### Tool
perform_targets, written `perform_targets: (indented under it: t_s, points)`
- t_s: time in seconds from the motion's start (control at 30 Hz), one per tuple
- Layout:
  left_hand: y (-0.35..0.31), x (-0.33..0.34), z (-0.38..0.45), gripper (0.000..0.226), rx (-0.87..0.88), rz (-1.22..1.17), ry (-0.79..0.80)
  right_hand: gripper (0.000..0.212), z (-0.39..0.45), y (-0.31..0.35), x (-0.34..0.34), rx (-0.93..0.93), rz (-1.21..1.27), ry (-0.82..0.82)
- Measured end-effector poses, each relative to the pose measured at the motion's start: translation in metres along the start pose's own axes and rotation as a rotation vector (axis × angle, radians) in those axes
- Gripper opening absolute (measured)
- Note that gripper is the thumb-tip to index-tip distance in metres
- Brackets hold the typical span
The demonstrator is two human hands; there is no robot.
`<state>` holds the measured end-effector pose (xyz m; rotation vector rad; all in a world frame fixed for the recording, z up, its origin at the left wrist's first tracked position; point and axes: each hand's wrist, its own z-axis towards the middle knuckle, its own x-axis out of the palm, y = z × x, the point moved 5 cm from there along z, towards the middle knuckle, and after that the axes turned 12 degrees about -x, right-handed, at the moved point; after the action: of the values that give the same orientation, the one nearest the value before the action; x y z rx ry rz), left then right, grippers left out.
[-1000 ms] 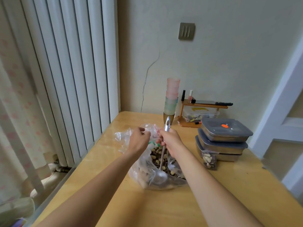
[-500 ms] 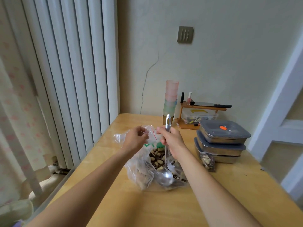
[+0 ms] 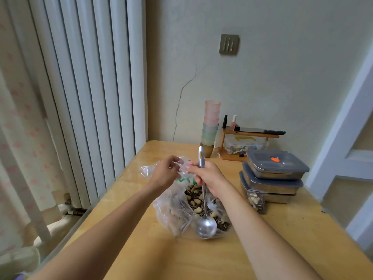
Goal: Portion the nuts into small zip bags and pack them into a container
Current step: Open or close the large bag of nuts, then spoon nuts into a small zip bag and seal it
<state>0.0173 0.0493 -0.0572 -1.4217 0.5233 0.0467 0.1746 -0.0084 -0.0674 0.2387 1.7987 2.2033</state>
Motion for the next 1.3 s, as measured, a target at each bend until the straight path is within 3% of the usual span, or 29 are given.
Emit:
perform_targets:
  t_s: [0.2,0.33,0.43,0.5,0.57,0.67,0.87,1.07,1.2,1.3]
  points:
    - [0.011,-0.003,0.004,0.027,-0.142,-0.078,0.069,0.024,0.0,-0.001,-0.001,-0.012,0.001,0.018]
    - [-0.001,-0.001,-0.006,0.032,0.036,0.191,-0.02,0.022,-0.002,0.004,0.001,-0.052,0.047,0.012]
    - [-0.014,0.004,-0.013,0.076,0.191,0.405,-0.012,0.018,-0.003,0.009,0.002,-0.078,0.031,0.013]
    - [-0.018,0.013,-0.015,0.093,0.223,0.571,0.043,0.017,-0.005,0.013,0.003,-0.087,0.013,0.019]
    - [-0.02,0.019,-0.012,0.089,0.206,0.606,0.04,0.019,-0.006,0.016,0.005,-0.099,0.004,0.041]
    - [-0.022,0.017,-0.002,0.064,0.176,0.523,-0.036,0.018,-0.007,0.02,0.006,-0.111,-0.006,0.064]
    - [-0.021,0.014,0.002,0.043,0.121,0.417,0.015,0.029,-0.013,0.027,0.0,-0.082,-0.104,0.081]
    - [-0.006,0.027,-0.009,0.034,0.153,0.474,0.265,0.035,-0.014,0.044,-0.024,-0.171,0.002,-0.29]
    - [0.006,0.037,-0.014,0.037,0.146,0.692,0.354,0.046,-0.012,0.064,-0.043,-0.311,-0.574,-0.504]
    - [0.013,0.041,-0.016,0.037,0.117,0.806,0.37,0.048,-0.014,0.072,-0.044,-0.377,-0.919,-0.461]
